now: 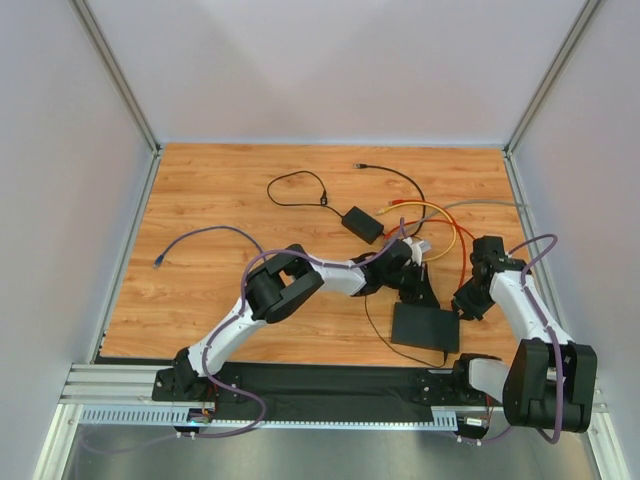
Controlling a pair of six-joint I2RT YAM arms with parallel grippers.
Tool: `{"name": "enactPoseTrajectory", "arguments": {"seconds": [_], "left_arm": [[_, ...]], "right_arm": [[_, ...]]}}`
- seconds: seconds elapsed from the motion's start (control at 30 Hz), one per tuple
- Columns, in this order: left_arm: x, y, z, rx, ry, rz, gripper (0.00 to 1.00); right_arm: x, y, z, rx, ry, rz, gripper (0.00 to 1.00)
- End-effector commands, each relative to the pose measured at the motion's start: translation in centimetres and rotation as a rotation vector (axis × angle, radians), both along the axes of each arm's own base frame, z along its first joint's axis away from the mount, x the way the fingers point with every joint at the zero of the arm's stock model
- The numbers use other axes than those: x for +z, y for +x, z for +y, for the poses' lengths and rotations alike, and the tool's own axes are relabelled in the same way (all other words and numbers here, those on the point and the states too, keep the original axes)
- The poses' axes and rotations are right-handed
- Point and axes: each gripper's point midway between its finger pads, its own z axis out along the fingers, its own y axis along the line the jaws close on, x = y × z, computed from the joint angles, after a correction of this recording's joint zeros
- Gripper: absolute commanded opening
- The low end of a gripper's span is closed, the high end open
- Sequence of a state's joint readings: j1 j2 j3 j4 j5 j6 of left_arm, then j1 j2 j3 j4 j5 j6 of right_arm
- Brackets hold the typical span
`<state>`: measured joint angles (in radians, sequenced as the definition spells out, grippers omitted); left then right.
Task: Pull the plug from the switch port
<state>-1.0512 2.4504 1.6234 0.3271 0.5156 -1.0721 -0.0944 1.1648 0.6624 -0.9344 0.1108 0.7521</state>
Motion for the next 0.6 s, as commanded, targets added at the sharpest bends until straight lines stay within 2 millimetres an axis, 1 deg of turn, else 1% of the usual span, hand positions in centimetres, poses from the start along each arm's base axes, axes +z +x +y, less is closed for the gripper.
{"name": "enactPoseTrajectory", "arguments": {"seconds": [0.0,0.03,0.07,0.1,0.17,0.2,0.23,0.3,0.33,0.4,0.43,0.57], "left_arm": [[4.0,-0.3,-0.3,-0.016,-0.076,-0.035,0.00],[4.1,-0.3,-0.4,-0.014,-0.081,-0.034,0.00],[4.2,-0.1,-0.5,-0.015,-0.089,-0.035,0.03],[4.3,0.7,-0.3,-0.004,-0.098,-0.036,0.06],[5.4,1.4,-0.5,-0.022,-0.143,-0.031,0.14],[4.9,1.8,-0.5,-0.026,-0.148,-0.008,0.14],[5.5,2.1,-0.4,-0.056,-0.179,0.005,0.14],[6.0,2.5,-1.0,-0.090,-0.215,0.027,0.18],[6.2,2.2,-1.1,-0.123,-0.223,0.042,0.19],[6.4,2.1,-1.7,-0.138,-0.233,0.045,0.25],[6.2,1.5,-1.9,-0.152,-0.225,0.060,0.27],[5.8,1.0,-2.3,-0.156,-0.208,0.084,0.32]], "right_arm": [[-0.1,-1.0,0.5,-0.018,0.018,0.012,0.21],[-0.2,-1.1,0.6,-0.024,0.024,0.013,0.21],[-0.2,-1.3,0.7,-0.027,0.026,0.011,0.20],[-0.2,-1.4,0.6,-0.029,0.023,0.010,0.20],[0.0,-1.6,0.5,-0.039,0.018,0.000,0.20],[0.0,-1.8,0.5,-0.040,0.015,0.002,0.20],[0.1,-2.0,0.5,-0.040,0.012,0.008,0.20],[0.2,-2.2,0.5,-0.046,0.012,0.009,0.20],[0.3,-2.4,0.5,-0.047,0.009,0.015,0.19],[0.4,-2.5,0.3,-0.051,0.002,0.017,0.19],[0.3,-2.5,0.2,-0.051,-0.004,0.019,0.19],[-0.7,-2.8,0.3,-0.060,0.004,0.056,0.18]]}}
